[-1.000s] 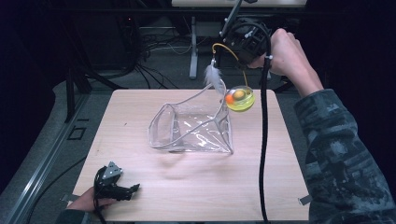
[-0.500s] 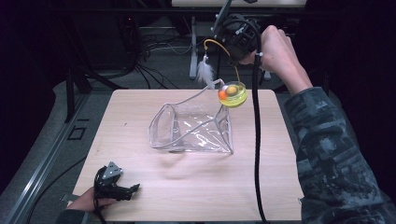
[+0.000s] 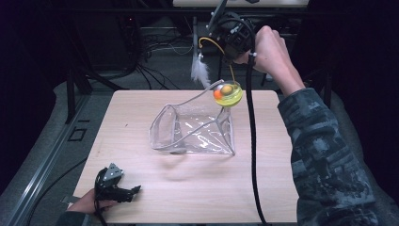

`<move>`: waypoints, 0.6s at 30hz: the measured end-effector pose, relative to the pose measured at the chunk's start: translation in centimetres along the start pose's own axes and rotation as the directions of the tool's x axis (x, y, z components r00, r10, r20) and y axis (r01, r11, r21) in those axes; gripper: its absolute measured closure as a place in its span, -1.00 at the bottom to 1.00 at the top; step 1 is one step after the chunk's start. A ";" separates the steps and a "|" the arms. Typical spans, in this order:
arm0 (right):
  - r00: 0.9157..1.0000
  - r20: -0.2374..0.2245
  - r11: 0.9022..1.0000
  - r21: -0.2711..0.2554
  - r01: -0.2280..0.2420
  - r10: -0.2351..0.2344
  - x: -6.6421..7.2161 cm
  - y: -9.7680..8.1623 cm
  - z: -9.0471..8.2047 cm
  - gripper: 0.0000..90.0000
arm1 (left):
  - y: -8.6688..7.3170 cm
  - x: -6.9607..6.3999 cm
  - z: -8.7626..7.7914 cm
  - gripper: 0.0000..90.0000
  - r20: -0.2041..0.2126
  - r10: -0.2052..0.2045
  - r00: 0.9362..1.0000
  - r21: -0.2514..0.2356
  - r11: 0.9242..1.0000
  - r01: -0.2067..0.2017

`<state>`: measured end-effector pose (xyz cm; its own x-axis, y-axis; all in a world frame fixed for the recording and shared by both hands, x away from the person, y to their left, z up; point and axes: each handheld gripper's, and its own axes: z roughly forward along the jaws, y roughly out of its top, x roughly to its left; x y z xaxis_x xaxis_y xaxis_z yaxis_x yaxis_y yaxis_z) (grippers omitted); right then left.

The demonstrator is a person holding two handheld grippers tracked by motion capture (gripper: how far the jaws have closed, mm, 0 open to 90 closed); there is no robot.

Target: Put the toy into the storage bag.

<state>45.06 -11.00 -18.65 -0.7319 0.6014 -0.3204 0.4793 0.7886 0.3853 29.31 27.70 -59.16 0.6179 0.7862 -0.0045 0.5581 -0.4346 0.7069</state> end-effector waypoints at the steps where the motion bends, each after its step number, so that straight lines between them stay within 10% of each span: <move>1: 1.000 0.000 1.000 0.000 0.000 0.000 0.0 0.0 0.0 0.96 | 0.0 0.0 0.0 -1.00 0.000 0.000 1.000 0.000 1.000 0.000; 18: 0.999 -0.033 0.999 -0.048 0.005 -0.007 1.1 1.6 0.7 0.96 | 0.0 0.0 0.0 -1.00 0.000 0.000 1.000 0.000 1.000 0.000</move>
<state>45.36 -8.97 -18.96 -0.7505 0.5917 -0.2944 0.4519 0.7845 0.4247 29.31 27.70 -59.16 0.6180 0.7862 -0.0042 0.5579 -0.4348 0.7069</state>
